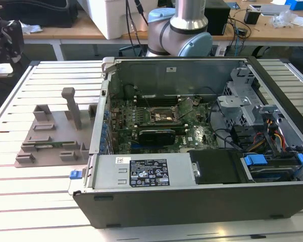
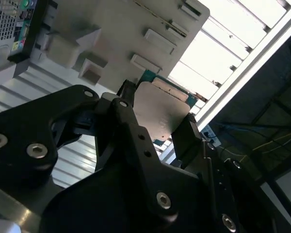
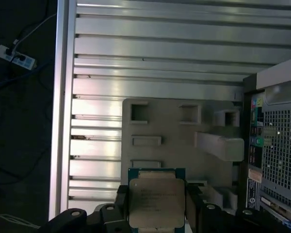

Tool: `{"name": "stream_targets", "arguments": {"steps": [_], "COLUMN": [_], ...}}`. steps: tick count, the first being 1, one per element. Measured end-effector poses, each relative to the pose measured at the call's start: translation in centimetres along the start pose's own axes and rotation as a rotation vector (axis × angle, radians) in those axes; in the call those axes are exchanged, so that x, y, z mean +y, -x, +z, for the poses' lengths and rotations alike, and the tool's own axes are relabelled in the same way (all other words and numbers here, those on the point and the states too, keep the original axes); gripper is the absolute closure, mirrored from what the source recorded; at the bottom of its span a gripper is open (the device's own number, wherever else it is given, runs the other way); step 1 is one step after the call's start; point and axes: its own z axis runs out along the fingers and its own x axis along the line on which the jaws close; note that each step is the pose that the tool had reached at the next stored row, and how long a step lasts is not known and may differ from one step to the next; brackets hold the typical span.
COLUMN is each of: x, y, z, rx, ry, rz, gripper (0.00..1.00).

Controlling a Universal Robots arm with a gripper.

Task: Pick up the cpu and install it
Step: 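Pick up the cpu and move it towards the insertion slot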

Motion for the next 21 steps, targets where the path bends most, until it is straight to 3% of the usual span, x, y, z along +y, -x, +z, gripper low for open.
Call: {"name": "stream_targets", "arguments": {"steps": [2,8,12,16,21], "x": [-0.08,-0.22,-0.39,-0.45,-0.5], "y": [1.72,5.11,9.16,11.28,14.66], "z": [0.04,0.11,0.24,0.42,0.71], "rx": [-0.0001,-0.0002,0.0005,0.0025,0.0052], "ry": [0.0001,0.0001,0.0002,0.0002,0.0003], "rz": [0.0,0.0,0.0,0.0,0.0], "gripper": [0.45,0.45,0.45,0.45,0.45]}}
